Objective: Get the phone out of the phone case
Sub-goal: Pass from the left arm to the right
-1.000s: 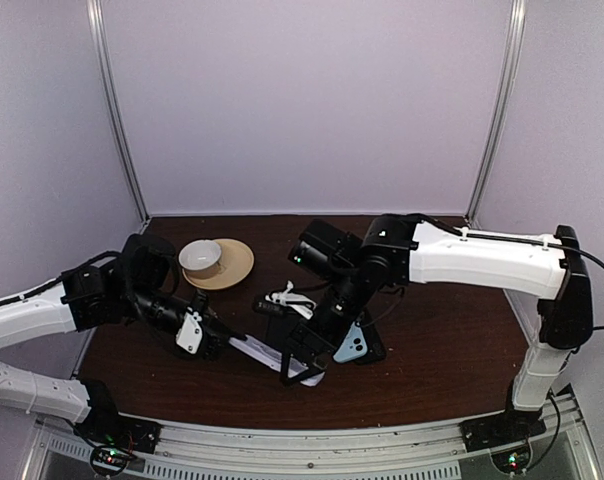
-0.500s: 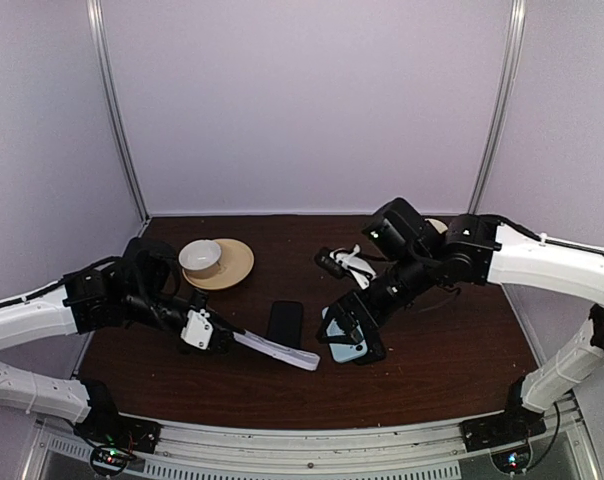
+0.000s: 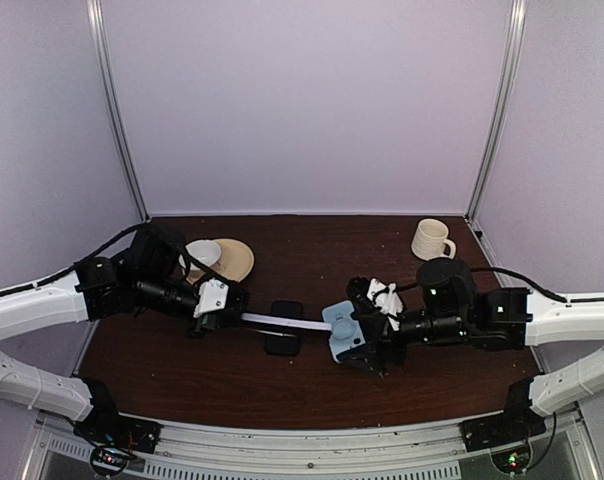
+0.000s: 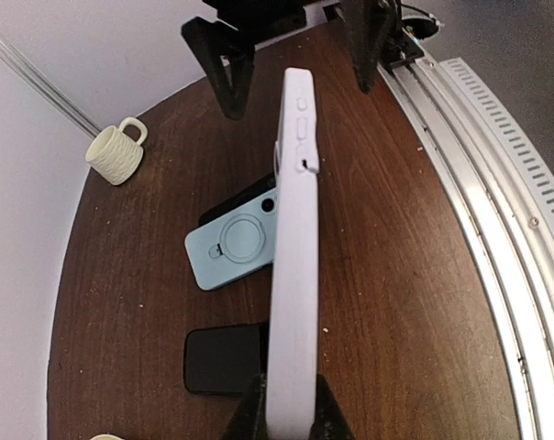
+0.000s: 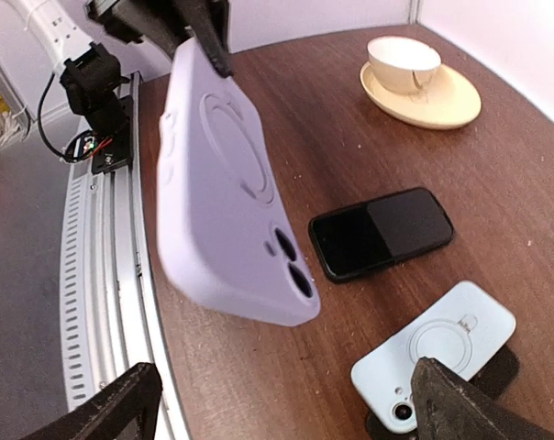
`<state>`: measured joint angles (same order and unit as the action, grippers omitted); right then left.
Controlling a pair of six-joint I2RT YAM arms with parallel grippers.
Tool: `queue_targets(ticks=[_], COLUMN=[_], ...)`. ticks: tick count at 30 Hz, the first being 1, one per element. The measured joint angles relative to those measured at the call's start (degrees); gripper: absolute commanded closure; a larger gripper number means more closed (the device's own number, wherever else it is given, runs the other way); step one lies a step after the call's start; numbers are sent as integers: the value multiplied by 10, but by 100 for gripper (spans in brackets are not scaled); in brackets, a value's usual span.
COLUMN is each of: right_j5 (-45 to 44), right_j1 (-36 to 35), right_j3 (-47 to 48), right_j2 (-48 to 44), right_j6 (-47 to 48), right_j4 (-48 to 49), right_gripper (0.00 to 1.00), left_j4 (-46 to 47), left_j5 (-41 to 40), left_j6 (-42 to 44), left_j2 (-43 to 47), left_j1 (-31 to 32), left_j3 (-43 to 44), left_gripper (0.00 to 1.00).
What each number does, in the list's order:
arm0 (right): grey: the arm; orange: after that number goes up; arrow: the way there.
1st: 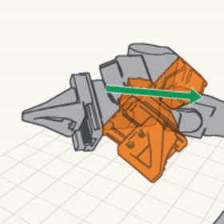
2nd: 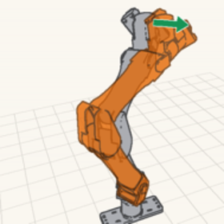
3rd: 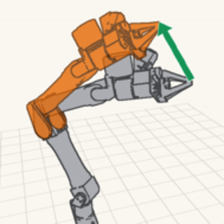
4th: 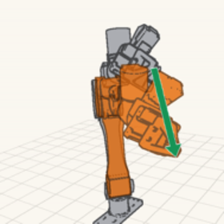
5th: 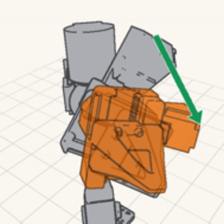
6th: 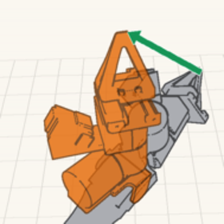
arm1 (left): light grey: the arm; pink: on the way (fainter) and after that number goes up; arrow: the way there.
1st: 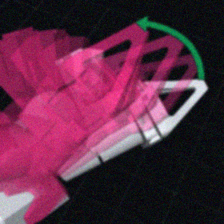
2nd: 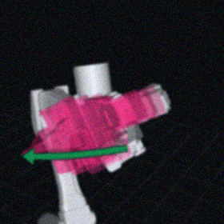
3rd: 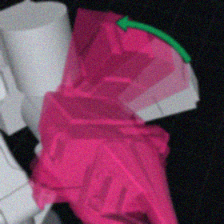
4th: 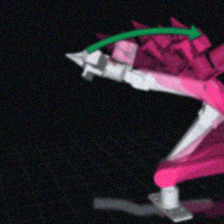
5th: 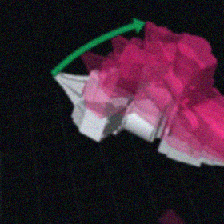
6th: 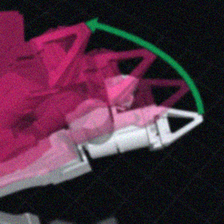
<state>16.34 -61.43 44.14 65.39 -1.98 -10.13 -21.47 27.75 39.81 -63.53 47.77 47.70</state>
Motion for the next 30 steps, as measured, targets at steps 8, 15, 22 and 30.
queue_targets(ticks=[8, 15, 22, 30], right_j5=[28, 33, 33, 31], right_j1=[-6, -9, -10, -10], right_j3=[-59, -46, -48, -56], right_j2=[-7, 47, 61, 46], right_j6=[124, 149, 141, 144], right_j4=[162, 254, 358, 393], right_gripper=[18, 38, 49, 85], left_j4=[56, 136, 169, 190], left_j5=[60, 114, 135, 162], left_j6=[-94, -171, -197, -216], left_j2=[3, 15, 17, 23], left_j1=[-24, -37, -43, -51], left_j3=[-1, -19, -27, -35], left_gripper=[100, 100, 100, 100])
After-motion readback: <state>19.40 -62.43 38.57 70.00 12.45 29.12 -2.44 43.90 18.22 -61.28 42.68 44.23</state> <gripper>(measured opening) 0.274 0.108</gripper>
